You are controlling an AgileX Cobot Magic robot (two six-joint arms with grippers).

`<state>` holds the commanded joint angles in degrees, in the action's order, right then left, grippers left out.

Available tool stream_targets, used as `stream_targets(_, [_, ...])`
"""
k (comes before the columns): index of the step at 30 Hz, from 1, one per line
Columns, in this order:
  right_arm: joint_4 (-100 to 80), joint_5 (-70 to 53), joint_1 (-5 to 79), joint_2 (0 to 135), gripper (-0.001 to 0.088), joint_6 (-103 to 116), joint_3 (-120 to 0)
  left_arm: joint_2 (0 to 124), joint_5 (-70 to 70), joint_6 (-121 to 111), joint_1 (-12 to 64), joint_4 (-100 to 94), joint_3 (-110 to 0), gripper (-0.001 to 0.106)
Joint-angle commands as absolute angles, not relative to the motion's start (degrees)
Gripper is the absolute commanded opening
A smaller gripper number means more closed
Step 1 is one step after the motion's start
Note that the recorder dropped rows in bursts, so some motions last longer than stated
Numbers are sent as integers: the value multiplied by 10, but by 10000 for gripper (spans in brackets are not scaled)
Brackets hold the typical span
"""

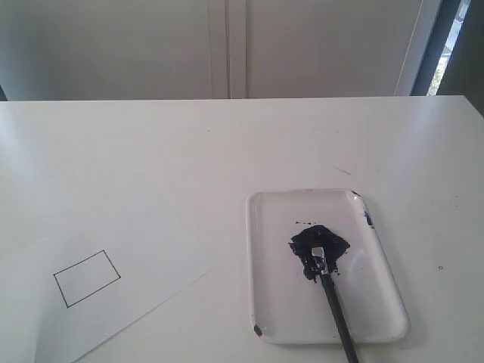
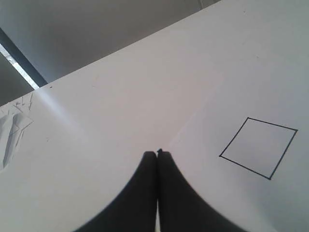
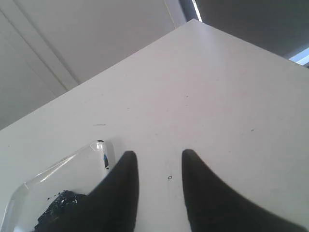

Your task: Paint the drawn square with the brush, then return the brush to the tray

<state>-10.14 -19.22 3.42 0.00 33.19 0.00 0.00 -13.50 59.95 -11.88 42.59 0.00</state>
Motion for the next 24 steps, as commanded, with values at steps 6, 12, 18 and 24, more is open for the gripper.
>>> stream_targets(6, [-101,-192,34,0,302,332,0,0,-135,599,-119,426,0,0])
stream_targets(12, [-101,-192,34,0,302,332,0,0,-135,599,-119,426,0,0])
stream_targets(18, [-101,-192,34,0,302,332,0,0,-135,599,-119,426,0,0])
stream_targets(24, [-101,-192,34,0,302,332,0,0,-106,637,-119,426,0,0])
